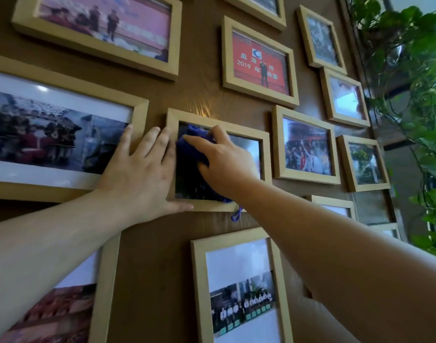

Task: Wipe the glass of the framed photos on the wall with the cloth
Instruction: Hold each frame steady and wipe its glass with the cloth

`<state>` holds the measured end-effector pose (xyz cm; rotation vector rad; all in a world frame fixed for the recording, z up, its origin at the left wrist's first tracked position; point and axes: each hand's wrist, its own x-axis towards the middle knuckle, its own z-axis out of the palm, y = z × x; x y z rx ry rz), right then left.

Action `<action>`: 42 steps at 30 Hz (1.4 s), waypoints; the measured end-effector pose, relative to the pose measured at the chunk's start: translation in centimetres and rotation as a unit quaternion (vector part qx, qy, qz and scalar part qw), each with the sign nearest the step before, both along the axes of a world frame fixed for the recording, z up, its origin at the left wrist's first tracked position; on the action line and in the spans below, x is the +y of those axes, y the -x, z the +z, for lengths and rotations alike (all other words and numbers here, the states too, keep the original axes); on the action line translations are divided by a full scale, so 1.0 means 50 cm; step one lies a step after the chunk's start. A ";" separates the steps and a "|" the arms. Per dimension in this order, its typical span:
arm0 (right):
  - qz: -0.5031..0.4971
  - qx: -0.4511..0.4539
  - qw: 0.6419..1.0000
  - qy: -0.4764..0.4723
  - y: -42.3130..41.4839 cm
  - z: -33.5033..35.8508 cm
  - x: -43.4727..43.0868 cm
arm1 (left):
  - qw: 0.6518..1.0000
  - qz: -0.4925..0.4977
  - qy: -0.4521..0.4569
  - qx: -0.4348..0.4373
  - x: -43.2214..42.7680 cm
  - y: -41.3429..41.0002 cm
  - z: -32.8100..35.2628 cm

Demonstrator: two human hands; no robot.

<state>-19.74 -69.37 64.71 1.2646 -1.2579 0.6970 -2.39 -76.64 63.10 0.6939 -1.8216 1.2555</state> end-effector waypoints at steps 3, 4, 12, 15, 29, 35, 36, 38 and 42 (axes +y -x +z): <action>-0.046 0.007 0.999 0.014 0.044 -0.003 0.023 | 1.000 -0.017 -0.010 0.005 0.000 0.003 0.003; -0.064 -0.004 0.998 0.020 0.062 -0.004 0.032 | 1.000 -0.022 -0.015 0.007 -0.001 0.003 0.003; -0.158 -0.200 0.966 0.032 0.158 -0.003 0.089 | 1.000 -0.023 -0.013 0.000 -0.013 0.010 0.003; -0.107 -0.184 0.977 0.021 0.106 -0.001 0.069 | 1.000 -0.030 -0.006 -0.004 -0.014 0.009 0.005; -0.175 -0.088 0.981 -0.015 0.106 -0.039 0.086 | 0.999 -0.038 -0.018 -0.008 -0.007 0.007 0.002; -0.160 -0.130 0.978 -0.033 0.103 -0.066 0.082 | 0.999 -0.039 -0.021 -0.010 -0.007 0.008 0.002; -0.145 -0.103 0.983 -0.046 0.085 -0.068 0.076 | 0.999 -0.040 -0.021 -0.009 -0.008 0.008 0.002; -0.129 -0.034 0.988 -0.073 0.044 -0.072 0.065 | 0.999 -0.042 -0.021 -0.008 -0.009 0.009 0.002; -0.115 0.074 0.986 -0.099 -0.023 -0.075 0.041 | 0.998 -0.053 -0.026 -0.002 -0.009 0.010 -0.001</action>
